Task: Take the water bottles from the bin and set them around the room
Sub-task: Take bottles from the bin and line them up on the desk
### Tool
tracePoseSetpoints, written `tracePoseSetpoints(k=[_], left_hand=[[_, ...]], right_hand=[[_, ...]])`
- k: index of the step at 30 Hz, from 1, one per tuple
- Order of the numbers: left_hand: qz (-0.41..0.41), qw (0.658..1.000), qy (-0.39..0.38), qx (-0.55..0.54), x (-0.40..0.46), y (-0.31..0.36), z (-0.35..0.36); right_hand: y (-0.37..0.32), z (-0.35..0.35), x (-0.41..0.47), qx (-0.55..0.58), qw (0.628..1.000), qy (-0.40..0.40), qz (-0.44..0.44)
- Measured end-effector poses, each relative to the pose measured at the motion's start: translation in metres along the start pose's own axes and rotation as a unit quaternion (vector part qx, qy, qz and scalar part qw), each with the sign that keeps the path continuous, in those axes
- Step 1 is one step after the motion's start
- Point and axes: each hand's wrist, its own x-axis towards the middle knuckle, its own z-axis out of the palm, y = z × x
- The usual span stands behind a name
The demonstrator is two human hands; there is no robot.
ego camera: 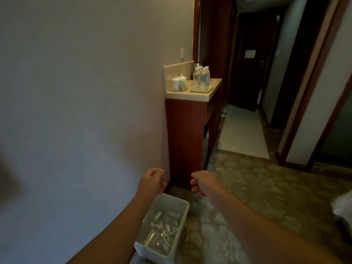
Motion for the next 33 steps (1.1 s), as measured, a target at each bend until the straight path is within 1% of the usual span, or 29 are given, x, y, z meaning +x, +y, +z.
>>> tracePoseSetpoints(k=[3, 9, 14, 18, 21, 24, 27, 30, 33], left_hand=[[-0.022, 0.999, 0.026, 0.001, 0.056, -0.021, -0.003], [-0.074, 0.993, 0.088, -0.018, 0.192, -0.084, -0.017], [-0.116, 0.986, 0.114, -0.027, 0.306, -0.141, -0.024], [-0.165, 0.972, 0.154, -0.06, 0.358, -0.175, -0.024], [-0.187, 0.964, 0.177, -0.064, 0.386, -0.205, -0.026], [-0.204, 0.948, 0.234, -0.069, 0.406, -0.236, -0.029], [-0.227, 0.925, 0.292, -0.084, 0.419, -0.271, -0.029], [-0.244, 0.906, 0.332, -0.094, 0.437, -0.319, -0.025], [-0.256, 0.89, 0.369, -0.074, 0.456, -0.396, -0.014]], right_hand=[[-0.003, 0.021, 0.072, -0.008, 0.999, -0.028, 0.023], [0.002, 0.084, 0.226, -0.069, 0.994, -0.078, 0.04], [0.021, 0.139, 0.353, -0.099, 0.987, -0.119, 0.045], [0.037, 0.172, 0.426, -0.119, 0.979, -0.156, 0.062], [0.056, 0.193, 0.473, -0.131, 0.969, -0.19, 0.083], [0.077, 0.215, 0.514, -0.16, 0.953, -0.236, 0.105], [0.105, 0.235, 0.552, -0.227, 0.924, -0.286, 0.117], [0.143, 0.256, 0.592, -0.28, 0.889, -0.352, 0.081], [0.201, 0.278, 0.637, -0.318, 0.868, -0.38, 0.042]])
